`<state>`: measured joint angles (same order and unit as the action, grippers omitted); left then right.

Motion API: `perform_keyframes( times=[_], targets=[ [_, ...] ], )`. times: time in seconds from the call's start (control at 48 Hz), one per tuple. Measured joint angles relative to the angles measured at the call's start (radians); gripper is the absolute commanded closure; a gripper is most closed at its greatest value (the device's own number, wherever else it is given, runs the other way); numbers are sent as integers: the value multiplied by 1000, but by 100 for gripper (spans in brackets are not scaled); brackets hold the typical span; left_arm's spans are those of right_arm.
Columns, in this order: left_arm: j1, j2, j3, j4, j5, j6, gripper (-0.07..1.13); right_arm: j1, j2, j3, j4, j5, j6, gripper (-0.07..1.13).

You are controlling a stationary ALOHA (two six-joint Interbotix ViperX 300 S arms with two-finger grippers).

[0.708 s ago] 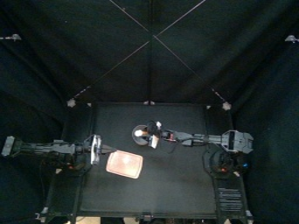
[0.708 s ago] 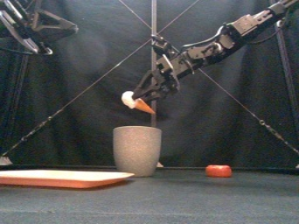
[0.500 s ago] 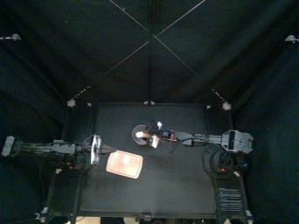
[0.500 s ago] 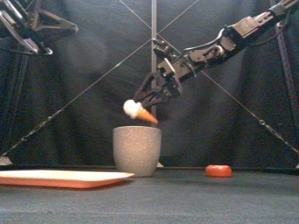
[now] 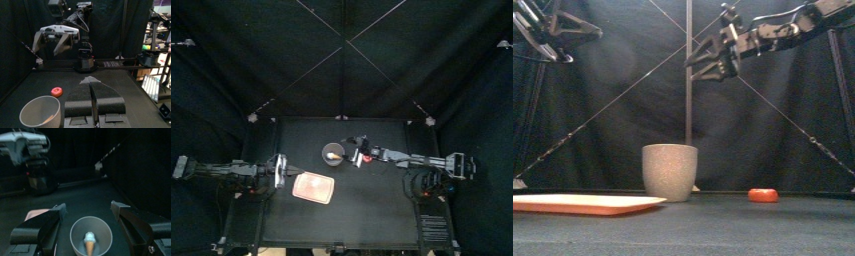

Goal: Pick the ice cream then place it in the grey bowl
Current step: Drop ice cream in the grey bowl and return to neutral

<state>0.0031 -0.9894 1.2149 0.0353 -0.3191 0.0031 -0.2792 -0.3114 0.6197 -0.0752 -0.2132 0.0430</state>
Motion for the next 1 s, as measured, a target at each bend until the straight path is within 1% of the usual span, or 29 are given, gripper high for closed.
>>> perform_keyframes(
  times=[0.146, 0.396, 0.542, 0.667, 1.0],
  targets=[
    [2, 0, 2, 2, 0, 0, 110, 63, -207, 126, 0, -28, 5, 3],
    [2, 0, 3, 2, 0, 0, 110, 265, -522, 322, 14, -40, 8, 3],
    [2, -2, 5, 2, 2, -2, 110, 354, -606, 383, 54, -41, 9, 3],
    [2, -3, 6, 2, 2, 0, 110, 385, -629, 410, 61, -41, 9, 3],
    [6, -8, 6, 2, 0, 0, 110, 397, -678, 480, 61, -41, 6, 3]
  ],
)
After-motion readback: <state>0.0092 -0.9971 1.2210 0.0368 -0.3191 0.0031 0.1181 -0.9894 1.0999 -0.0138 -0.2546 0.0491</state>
